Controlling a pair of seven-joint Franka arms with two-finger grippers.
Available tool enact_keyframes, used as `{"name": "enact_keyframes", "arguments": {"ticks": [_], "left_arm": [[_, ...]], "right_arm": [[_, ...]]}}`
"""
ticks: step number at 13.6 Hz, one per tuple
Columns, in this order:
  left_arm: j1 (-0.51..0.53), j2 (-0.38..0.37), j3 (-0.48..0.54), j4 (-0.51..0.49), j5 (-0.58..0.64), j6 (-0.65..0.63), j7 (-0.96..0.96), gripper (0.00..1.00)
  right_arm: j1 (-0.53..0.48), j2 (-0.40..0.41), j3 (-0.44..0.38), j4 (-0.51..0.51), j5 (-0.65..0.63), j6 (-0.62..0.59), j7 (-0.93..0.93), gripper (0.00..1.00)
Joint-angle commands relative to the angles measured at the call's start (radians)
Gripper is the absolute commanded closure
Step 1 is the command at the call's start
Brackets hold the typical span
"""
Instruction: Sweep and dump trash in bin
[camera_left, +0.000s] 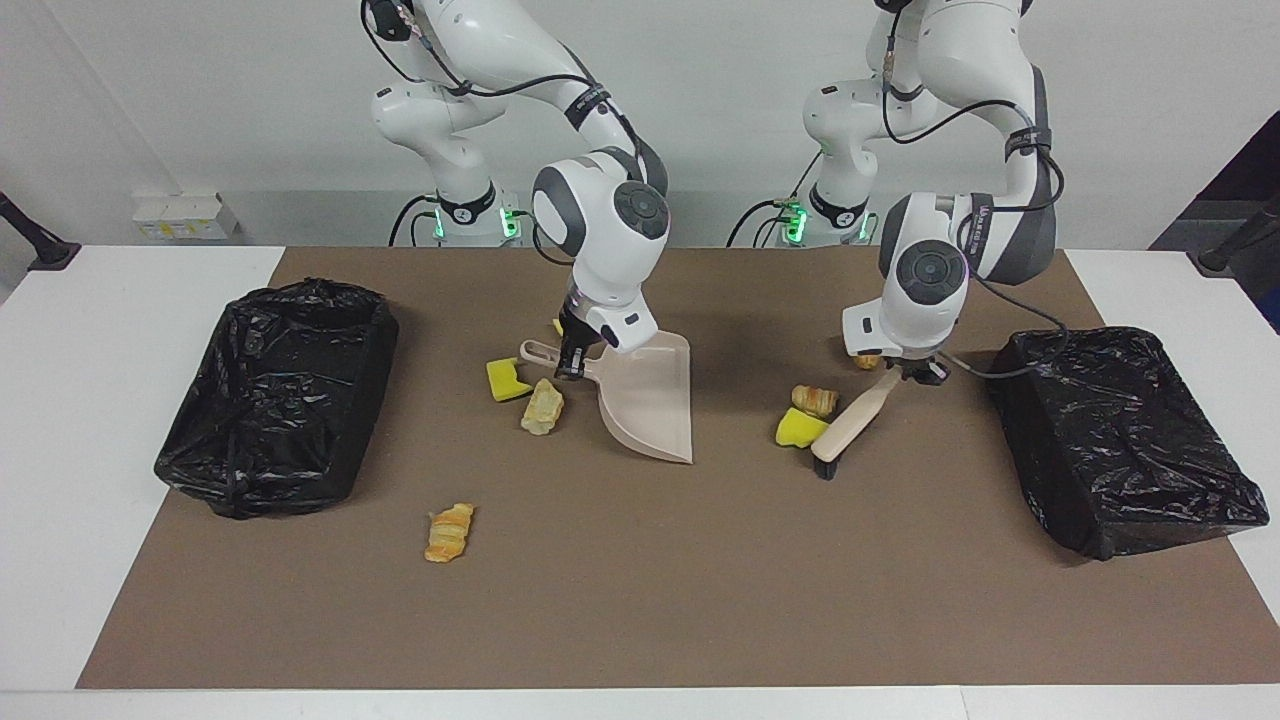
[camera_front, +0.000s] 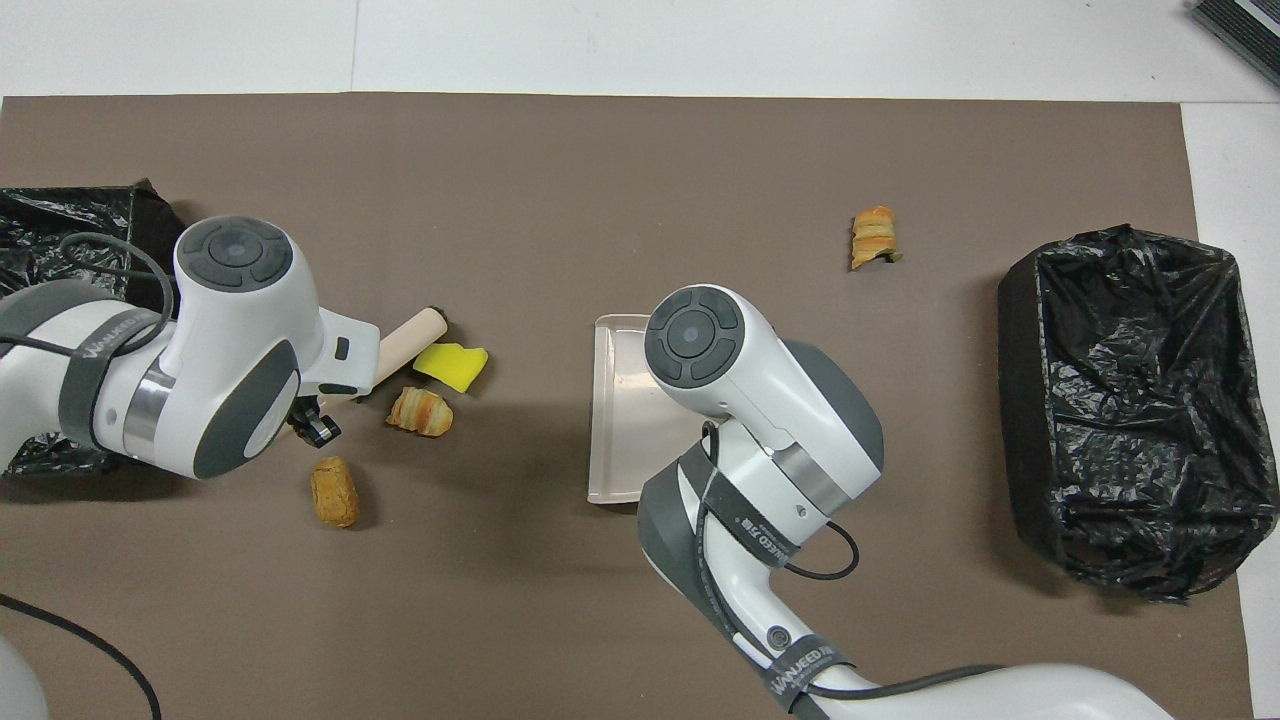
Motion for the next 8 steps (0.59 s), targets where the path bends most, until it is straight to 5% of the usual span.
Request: {"name": "enact_keyframes", "arguments": {"ticks": [1, 5, 8], "left_arm": [[-0.033, -0.08, 0.013, -0.058, -0.035, -0.003, -0.089, 1.0], [-0.017, -0.267, 0.026, -0.1, -0.095, -0.087, -0.262, 1.0], [-0.016, -0.37, 0.082, -0.24, -0.095, -0.048, -0.458, 1.0]], "right_arm": [[-0.016, -0.016, 0.009, -0.027, -0.005, 0.019, -0.022, 1.0], [-0.006, -0.016, 0.009, -0.047, -0.002, 0.042, -0.007, 1.0], [0.004, -0.014, 0.009, -0.047, -0.002, 0.045, -0.005, 1.0]]}}
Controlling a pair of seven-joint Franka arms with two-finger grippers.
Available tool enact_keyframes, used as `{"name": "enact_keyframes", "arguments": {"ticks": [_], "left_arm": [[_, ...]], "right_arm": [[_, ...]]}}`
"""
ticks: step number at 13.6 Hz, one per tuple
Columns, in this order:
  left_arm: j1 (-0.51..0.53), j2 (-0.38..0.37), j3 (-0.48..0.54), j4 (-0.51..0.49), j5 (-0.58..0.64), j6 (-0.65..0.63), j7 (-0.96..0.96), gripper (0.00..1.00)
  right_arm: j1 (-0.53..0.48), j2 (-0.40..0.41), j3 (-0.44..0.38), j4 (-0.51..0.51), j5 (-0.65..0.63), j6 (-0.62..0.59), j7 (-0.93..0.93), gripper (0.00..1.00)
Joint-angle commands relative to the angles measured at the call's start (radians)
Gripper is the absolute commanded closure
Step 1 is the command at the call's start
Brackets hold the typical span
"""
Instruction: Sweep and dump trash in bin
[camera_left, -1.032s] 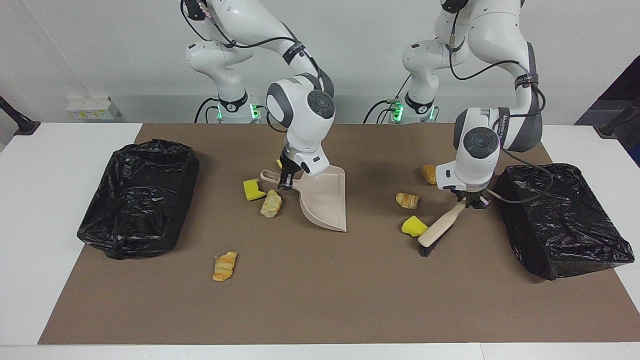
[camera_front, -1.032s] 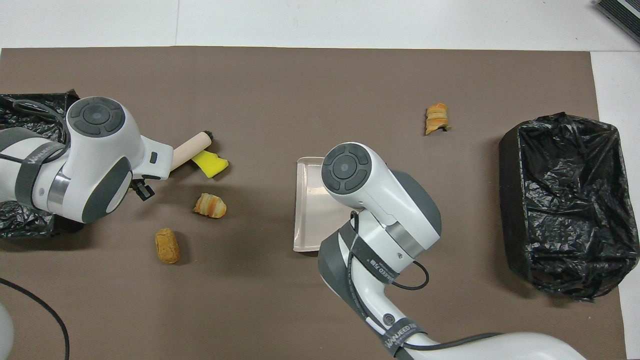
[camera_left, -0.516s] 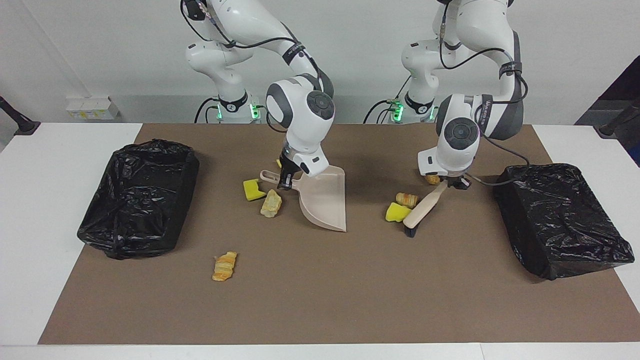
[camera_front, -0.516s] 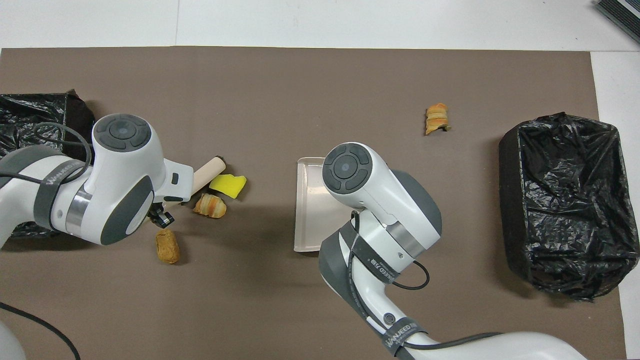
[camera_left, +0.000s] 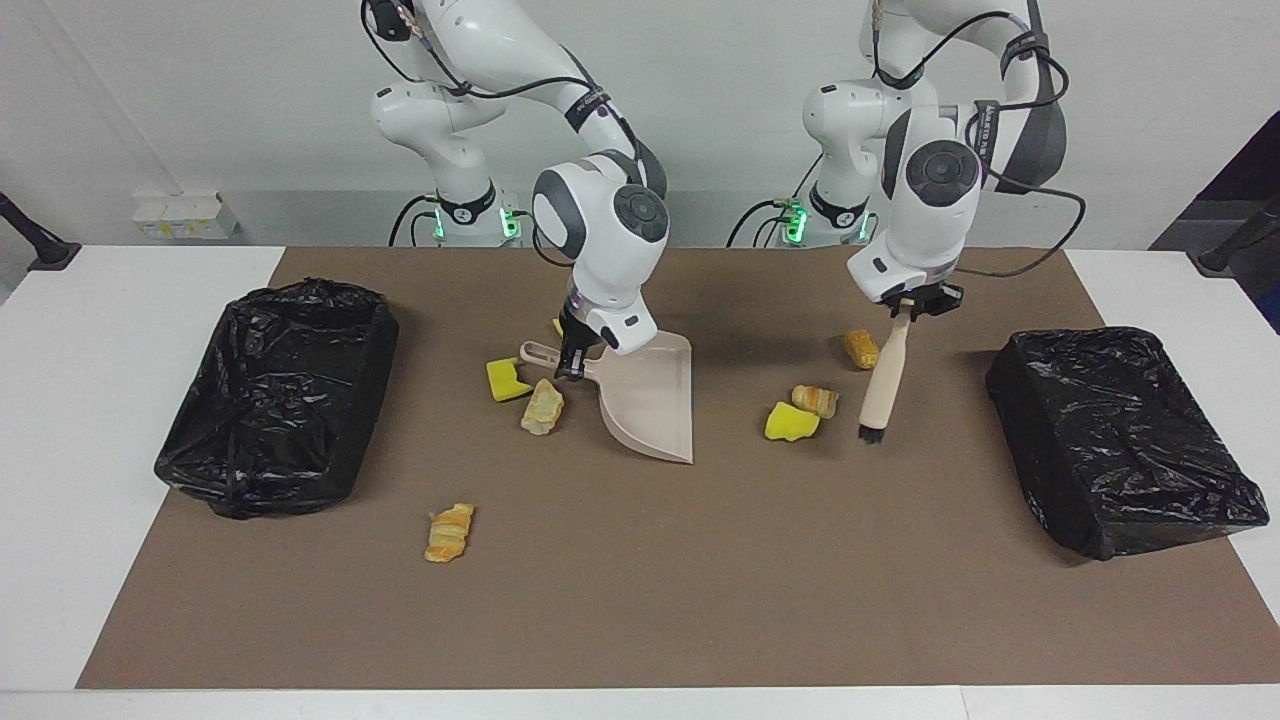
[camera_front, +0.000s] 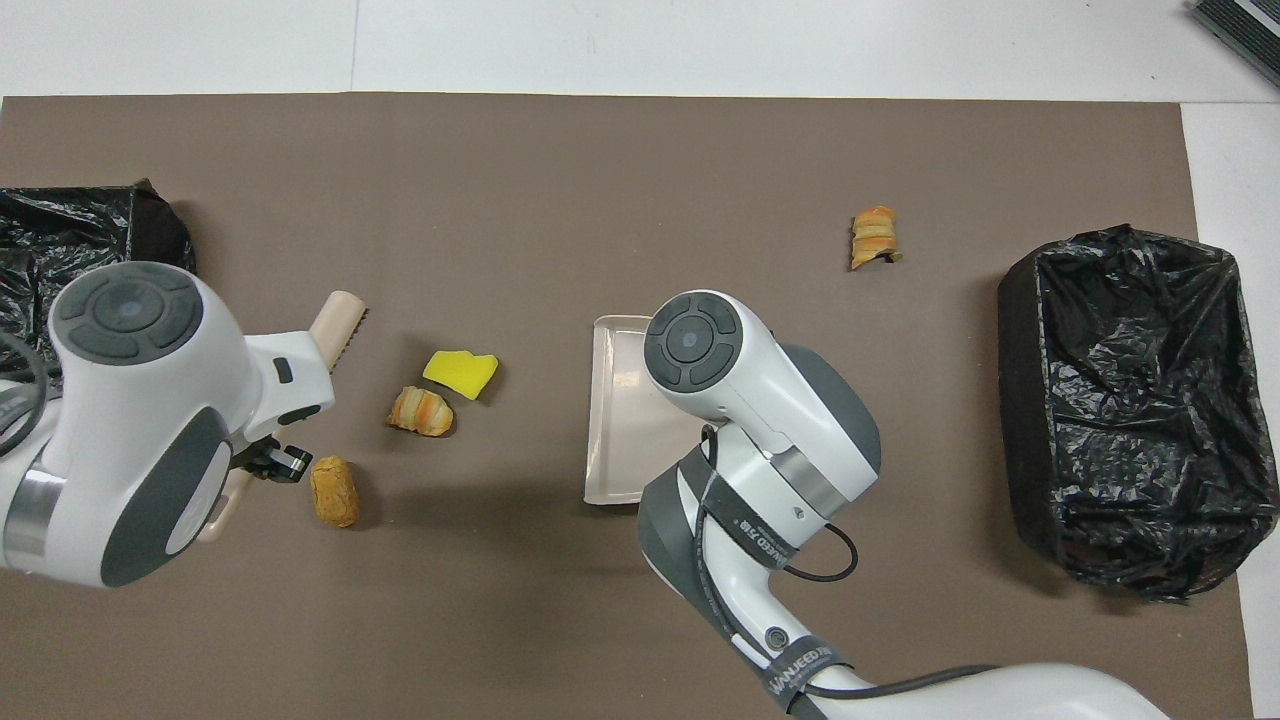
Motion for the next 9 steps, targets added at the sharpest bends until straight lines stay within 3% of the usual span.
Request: {"name": "enact_keyframes", "arguments": {"ticks": [1, 3, 5, 7, 9], "left_arm": [[0.005, -0.148, 0.04, -0.206, -0.016, 0.06, -0.125, 1.0], [0.001, -0.263, 0.118, -0.36, -0.016, 0.121, -0.276, 1.0], [0.002, -0.35, 0.127, -0.464, -0.018, 0.132, -0.378, 1.0], [-0.03, -0.34, 0.126, -0.488, -0.038, 0.12, -0.592, 1.0], [-0.067, -0.317, 0.126, -0.518, -0.148, 0.144, -0.685, 1.0]], "right_arm": [[0.0, -0.014, 0.009, -0.034, 0.0, 0.041, -0.005, 1.0], [0.0, -0.015, 0.01, -0.046, 0.0, 0.053, -0.019, 1.0], [0.008, -0.014, 0.01, -0.048, -0.002, 0.057, -0.03, 1.0], [0.011, -0.014, 0.009, -0.048, -0.002, 0.058, -0.033, 1.0], [0.011, -0.012, 0.009, -0.048, -0.002, 0.058, -0.031, 1.0]]}}
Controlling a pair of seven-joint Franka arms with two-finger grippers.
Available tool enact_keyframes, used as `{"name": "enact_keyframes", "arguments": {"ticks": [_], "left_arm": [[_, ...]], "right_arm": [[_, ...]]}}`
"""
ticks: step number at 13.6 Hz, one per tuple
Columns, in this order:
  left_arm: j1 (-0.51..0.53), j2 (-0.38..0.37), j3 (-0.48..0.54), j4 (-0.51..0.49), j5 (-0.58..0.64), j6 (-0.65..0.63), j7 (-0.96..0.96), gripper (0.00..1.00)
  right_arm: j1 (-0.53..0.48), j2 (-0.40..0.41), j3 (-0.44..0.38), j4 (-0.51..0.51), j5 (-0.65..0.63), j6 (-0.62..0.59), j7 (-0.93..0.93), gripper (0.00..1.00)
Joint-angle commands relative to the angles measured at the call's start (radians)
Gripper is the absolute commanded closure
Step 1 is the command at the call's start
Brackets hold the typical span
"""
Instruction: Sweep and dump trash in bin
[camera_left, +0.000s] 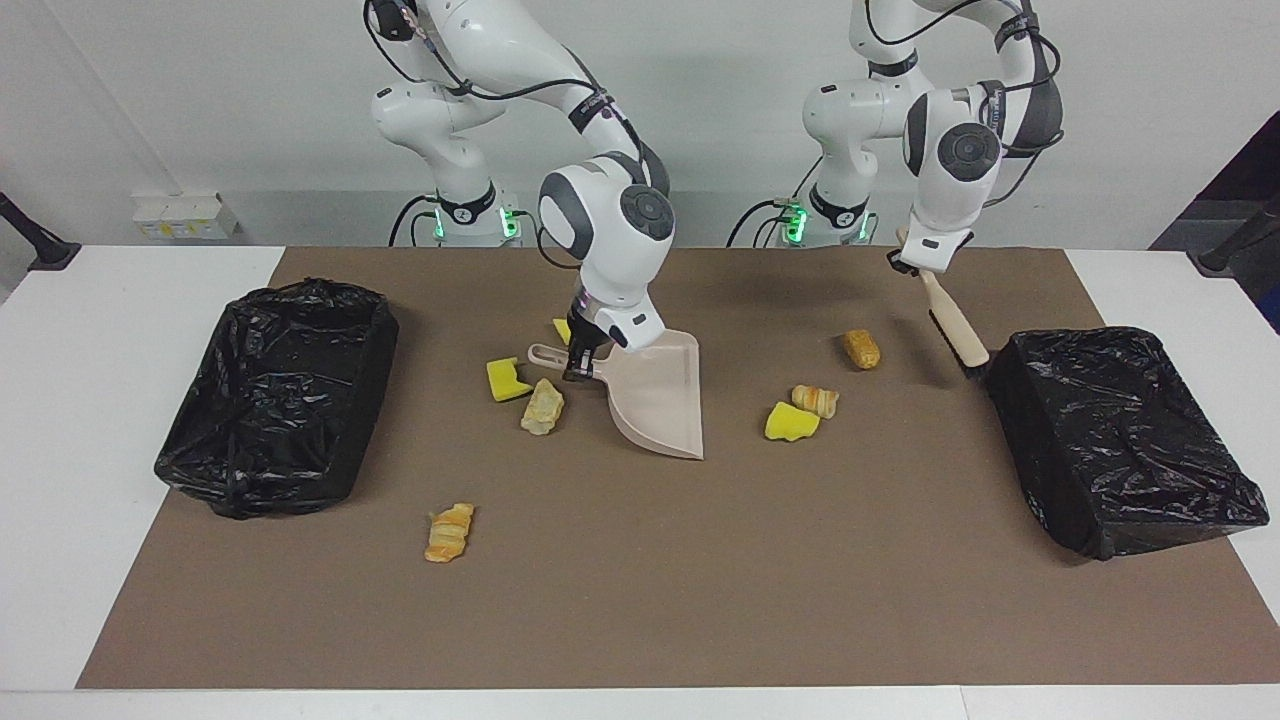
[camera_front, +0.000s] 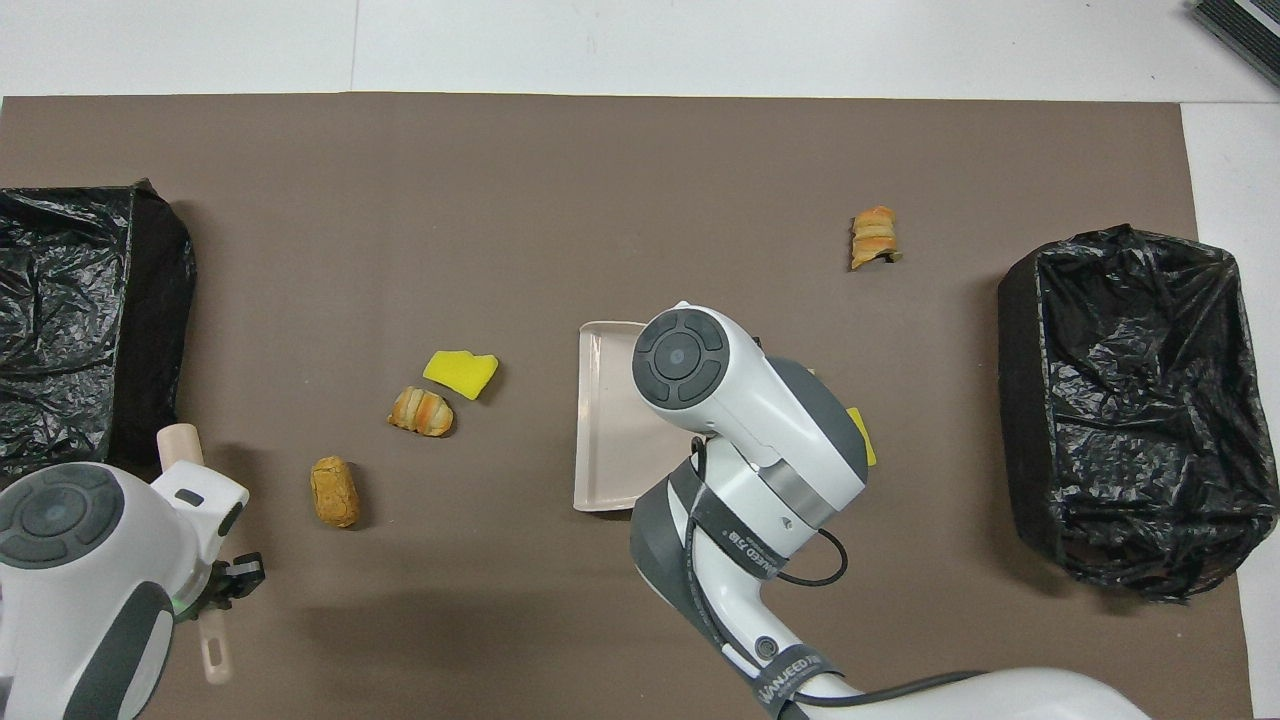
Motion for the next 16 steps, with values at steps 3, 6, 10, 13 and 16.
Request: {"name": "enact_keyframes", "arguments": {"ticks": [3, 6, 10, 13, 16], "left_arm": [[-0.097, 0.047, -0.01, -0.046, -0.17, 0.108, -0.211, 1.0], [-0.145, 0.18, -0.035, 0.008, -0.184, 0.249, -0.274, 1.0], [-0.144, 0.363, -0.083, 0.173, -0.189, 0.295, -0.233, 1.0], [-0.142, 0.383, -0.145, 0.214, -0.191, 0.303, -0.027, 1.0], [-0.144, 0.38, -0.19, 0.214, -0.191, 0.306, 0.164, 1.0]], "right_arm": [[-0.004, -0.012, 0.007, -0.027, -0.002, 0.029, -0.031, 1.0], [-0.004, -0.011, 0.007, -0.027, -0.002, 0.036, -0.031, 1.0], [-0.004, -0.011, 0.007, -0.025, -0.002, 0.044, -0.03, 1.0], [-0.002, -0.011, 0.007, -0.025, -0.002, 0.043, -0.022, 1.0], [-0.002, -0.011, 0.007, -0.027, 0.0, 0.044, -0.019, 1.0]]}}
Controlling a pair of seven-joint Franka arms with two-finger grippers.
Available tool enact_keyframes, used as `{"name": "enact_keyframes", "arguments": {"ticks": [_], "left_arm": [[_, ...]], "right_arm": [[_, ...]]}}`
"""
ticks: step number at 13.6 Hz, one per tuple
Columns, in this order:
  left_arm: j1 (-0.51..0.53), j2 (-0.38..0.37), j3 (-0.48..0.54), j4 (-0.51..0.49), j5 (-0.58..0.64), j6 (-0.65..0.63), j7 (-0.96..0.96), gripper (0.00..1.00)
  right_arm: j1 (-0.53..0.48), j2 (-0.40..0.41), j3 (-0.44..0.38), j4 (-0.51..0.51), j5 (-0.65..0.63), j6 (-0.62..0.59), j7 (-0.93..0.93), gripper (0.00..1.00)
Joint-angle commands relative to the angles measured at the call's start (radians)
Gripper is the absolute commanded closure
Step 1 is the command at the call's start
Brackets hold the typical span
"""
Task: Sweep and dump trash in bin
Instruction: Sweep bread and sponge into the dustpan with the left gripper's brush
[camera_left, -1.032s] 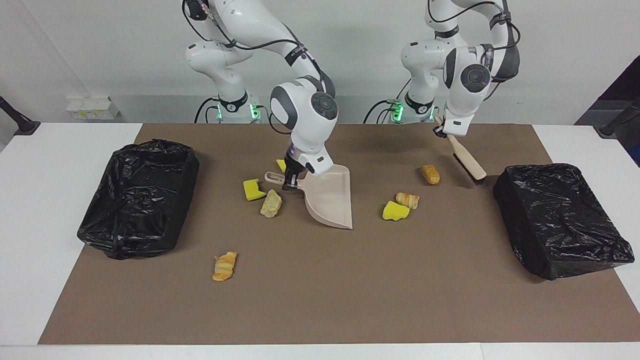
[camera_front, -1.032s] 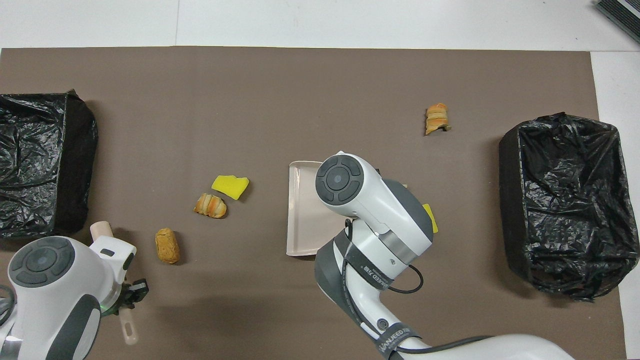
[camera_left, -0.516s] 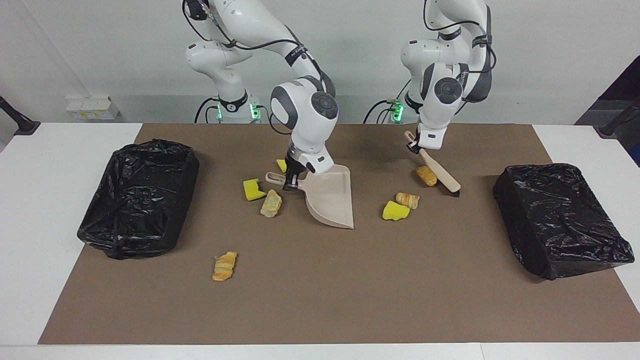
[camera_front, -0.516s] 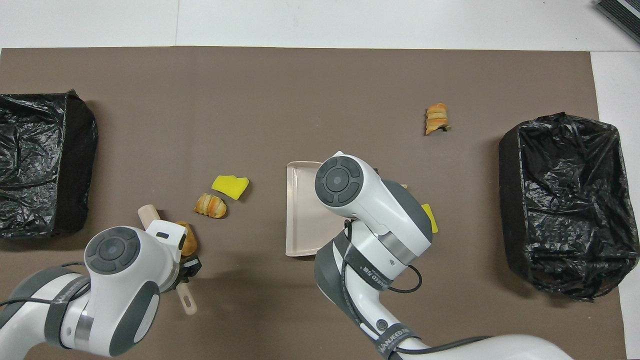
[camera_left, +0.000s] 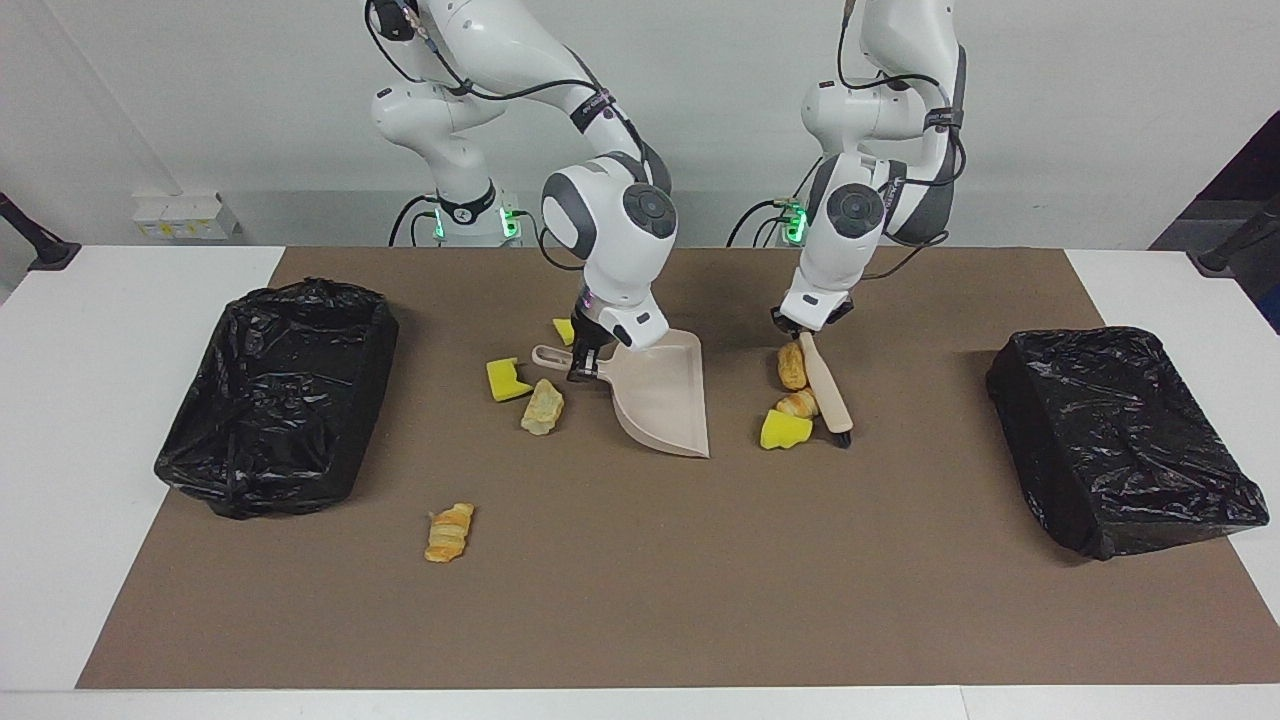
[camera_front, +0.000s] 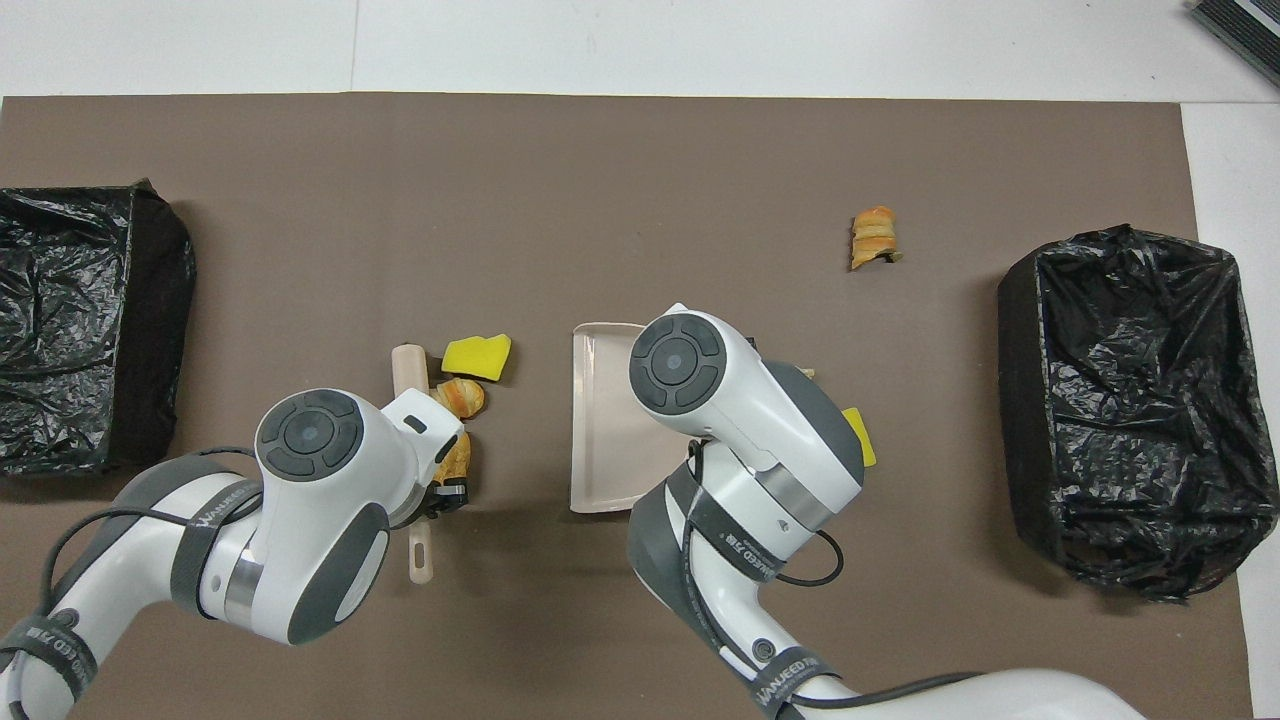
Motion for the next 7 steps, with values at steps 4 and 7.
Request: {"name": "enact_keyframes", "arguments": {"ticks": [4, 7], "left_arm": [[-0.011, 0.01, -0.146, 0.018, -0.018, 0.03, 0.041, 1.0], [-0.011, 0.024, -0.207, 0.027, -0.022, 0.128, -0.068, 1.0]], "right_arm": [[-0.006, -0.011, 0.007, -0.021, 0.0, 0.022, -0.011, 1.0], [-0.006, -0.011, 0.007, -0.021, 0.0, 0.017, -0.011, 1.0]]}}
